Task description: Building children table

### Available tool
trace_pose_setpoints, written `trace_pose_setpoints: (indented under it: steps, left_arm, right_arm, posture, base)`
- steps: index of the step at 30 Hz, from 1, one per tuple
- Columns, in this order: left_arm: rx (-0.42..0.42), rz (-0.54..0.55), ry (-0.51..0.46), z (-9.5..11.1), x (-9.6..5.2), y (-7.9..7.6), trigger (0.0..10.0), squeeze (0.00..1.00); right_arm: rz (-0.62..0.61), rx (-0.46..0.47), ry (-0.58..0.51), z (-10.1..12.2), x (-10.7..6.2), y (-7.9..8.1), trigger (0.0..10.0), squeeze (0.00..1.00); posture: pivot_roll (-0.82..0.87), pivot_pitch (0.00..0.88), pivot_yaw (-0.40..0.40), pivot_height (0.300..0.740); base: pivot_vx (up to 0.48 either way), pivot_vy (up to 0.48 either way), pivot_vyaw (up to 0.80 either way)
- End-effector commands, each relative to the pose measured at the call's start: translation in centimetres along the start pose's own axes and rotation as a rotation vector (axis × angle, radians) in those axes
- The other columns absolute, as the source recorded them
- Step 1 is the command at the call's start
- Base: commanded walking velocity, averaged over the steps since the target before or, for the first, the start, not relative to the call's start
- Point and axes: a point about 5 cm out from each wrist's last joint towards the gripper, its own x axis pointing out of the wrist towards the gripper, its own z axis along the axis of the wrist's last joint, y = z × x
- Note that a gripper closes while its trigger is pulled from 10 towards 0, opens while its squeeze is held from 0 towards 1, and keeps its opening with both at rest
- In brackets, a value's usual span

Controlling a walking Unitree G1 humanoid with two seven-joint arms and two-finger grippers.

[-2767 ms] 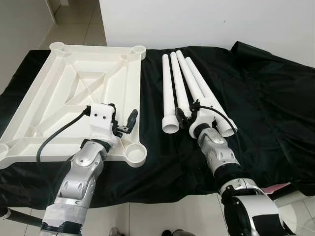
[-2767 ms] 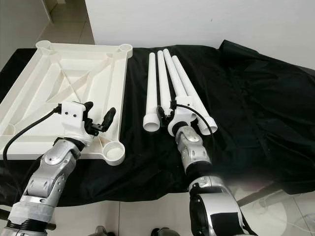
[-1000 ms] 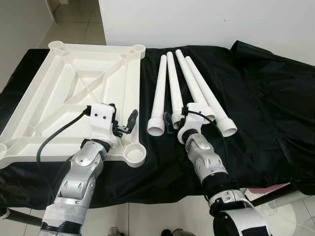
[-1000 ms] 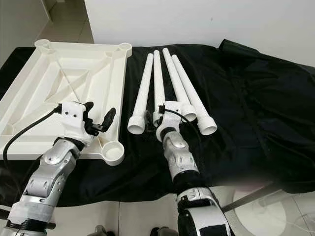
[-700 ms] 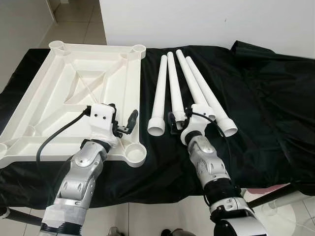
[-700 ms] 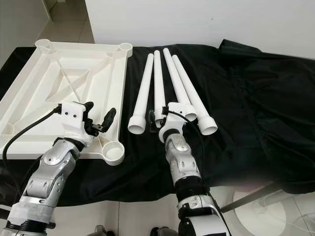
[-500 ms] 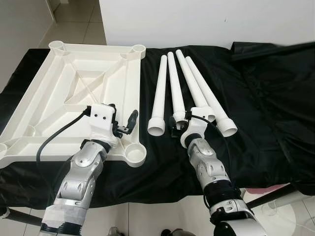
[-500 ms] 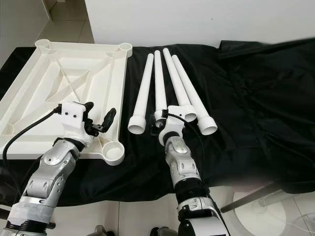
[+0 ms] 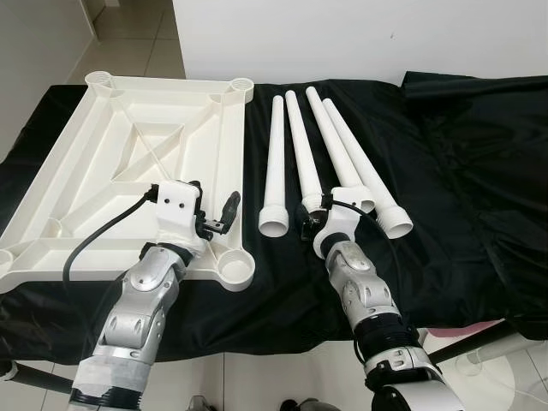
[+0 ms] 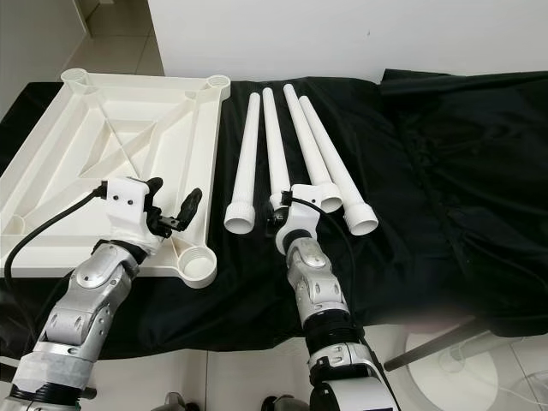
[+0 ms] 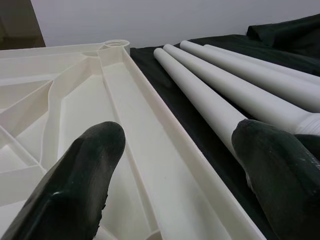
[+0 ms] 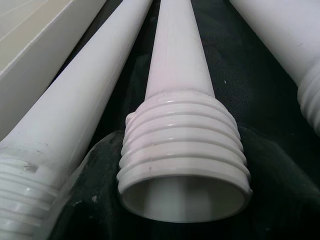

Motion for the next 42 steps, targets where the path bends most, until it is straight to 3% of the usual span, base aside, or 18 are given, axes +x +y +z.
trace_pose_setpoints:
  steps: [1,7,8,9,10,11,15,16,17,18,20,23,27,29,30,31,39,42]
  left_arm:
    - [0.000,-0.052,0.019,-0.2,-0.1,-0.2,10.0,0.00]
    - [-0.031,-0.078,0.016,-0.1,-0.1,-0.4,10.0,0.00]
    - [-0.072,-0.099,0.018,0.0,0.0,-0.4,10.0,0.00]
    - [-0.127,-0.125,0.018,0.2,0.0,-0.5,10.0,0.82]
    - [-0.127,-0.125,0.018,0.2,0.0,-0.5,10.0,0.82]
    - [-0.167,-0.155,0.009,0.5,0.1,-0.5,10.0,1.00]
    - [-0.179,-0.179,0.015,0.8,0.3,-0.4,10.0,1.00]
    - [-0.205,-0.224,0.008,1.4,0.7,-0.5,10.0,0.20]
    - [-0.219,-0.254,0.004,1.9,0.9,-0.6,10.0,0.20]
    - [-0.238,-0.292,0.000,2.4,1.2,-0.8,10.0,0.00]
    - [-0.273,-0.329,-0.001,2.8,1.4,-1.0,10.0,0.00]
    - [-0.393,-0.487,-0.028,4.8,2.0,-1.9,10.0,0.00]
    - [-0.437,-0.560,-0.040,5.4,2.1,-2.2,10.0,0.00]
    - [-0.562,-0.752,-0.052,6.9,2.1,-3.0,10.0,0.00]
    - [-0.562,-0.752,-0.052,6.9,2.1,-3.0,10.0,0.00]
    - [-0.614,-0.843,-0.054,7.6,2.0,-3.4,10.0,0.00]
    - [-0.670,-0.908,-0.063,9.1,3.8,-3.5,10.0,0.00]
    - [-0.648,-0.908,-0.050,9.6,4.6,-3.5,10.0,0.00]
  right_arm:
    - [-0.024,0.019,0.018,-0.8,-0.2,-0.4,10.0,0.00]
    - [-0.028,-0.020,-0.100,0.1,-0.9,-0.8,10.0,0.00]
    - [-0.032,-0.049,-0.147,0.3,-1.4,-1.0,10.0,0.00]
    - [-0.044,-0.087,-0.197,0.6,-1.9,-1.2,10.0,0.00]
    - [-0.044,-0.087,-0.197,0.6,-1.9,-1.2,10.0,0.00]
    - [-0.054,-0.118,-0.237,0.8,-2.4,-1.5,10.0,0.00]
    - [-0.082,-0.158,-0.287,1.1,-2.9,-1.9,10.0,0.00]
    - [-0.070,-0.189,-0.313,1.2,-3.3,-2.1,10.0,0.00]
    - [-0.057,-0.206,-0.325,1.2,-3.6,-2.3,10.0,0.00]
    - [-0.053,-0.203,-0.338,1.3,-3.8,-2.4,10.0,0.00]
    - [-0.036,-0.186,-0.356,1.5,-4.0,-2.4,10.0,0.00]
    - [0.130,-0.089,-0.451,2.6,-4.7,-1.3,10.0,0.00]
    - [0.175,-0.085,-0.470,2.8,-4.8,-0.9,10.0,0.00]
    - [0.258,-0.111,-0.498,3.0,-4.9,0.0,10.0,0.00]
    - [0.258,-0.111,-0.498,3.0,-4.9,0.0,10.0,0.00]
    - [0.295,-0.123,-0.506,3.1,-4.9,0.5,10.0,0.00]
    - [0.448,-0.223,-0.510,2.9,-4.7,2.6,10.0,0.00]
    - [0.522,-0.258,-0.521,3.1,-4.6,3.5,10.0,0.00]
  posture:
    - [-0.01,0.116,-0.005,0.740]
    - [-0.02,0.127,0.013,0.740]
    - [-0.02,0.134,0.013,0.740]
    - [-0.02,0.137,0.015,0.740]
    - [-0.02,0.137,0.015,0.740]
    - [-0.02,0.138,0.015,0.740]
    - [-0.02,0.138,0.015,0.740]
    - [-0.03,0.146,0.014,0.740]
    - [-0.03,0.147,0.011,0.740]
    - [-0.03,0.147,0.011,0.740]
    - [-0.03,0.146,0.009,0.740]
    - [-0.03,0.146,0.009,0.740]
    - [-0.03,0.144,0.008,0.740]
    - [-0.03,0.142,0.009,0.740]
    - [-0.03,0.142,0.009,0.740]
    - [-0.03,0.143,0.010,0.740]
    - [-0.05,0.137,0.020,0.740]
    - [-0.05,0.126,0.024,0.740]
  base:
    - [0.000,0.000,0.00]
    - [0.000,0.000,0.00]
    - [0.000,0.000,0.00]
    - [0.000,0.000,0.00]
    - [0.000,0.000,0.00]
    - [0.000,0.000,0.00]
    - [0.000,0.000,0.00]
    - [0.000,0.000,0.00]
    - [0.000,0.000,0.00]
    - [0.000,0.000,0.00]
    - [0.000,0.000,0.00]
    - [0.000,0.000,0.00]
    - [0.000,0.000,0.00]
    - [0.000,0.000,0.00]
    - [0.000,0.000,0.00]
    - [0.000,0.000,0.00]
    - [0.000,0.000,0.00]
    - [0.000,0.000,0.00]
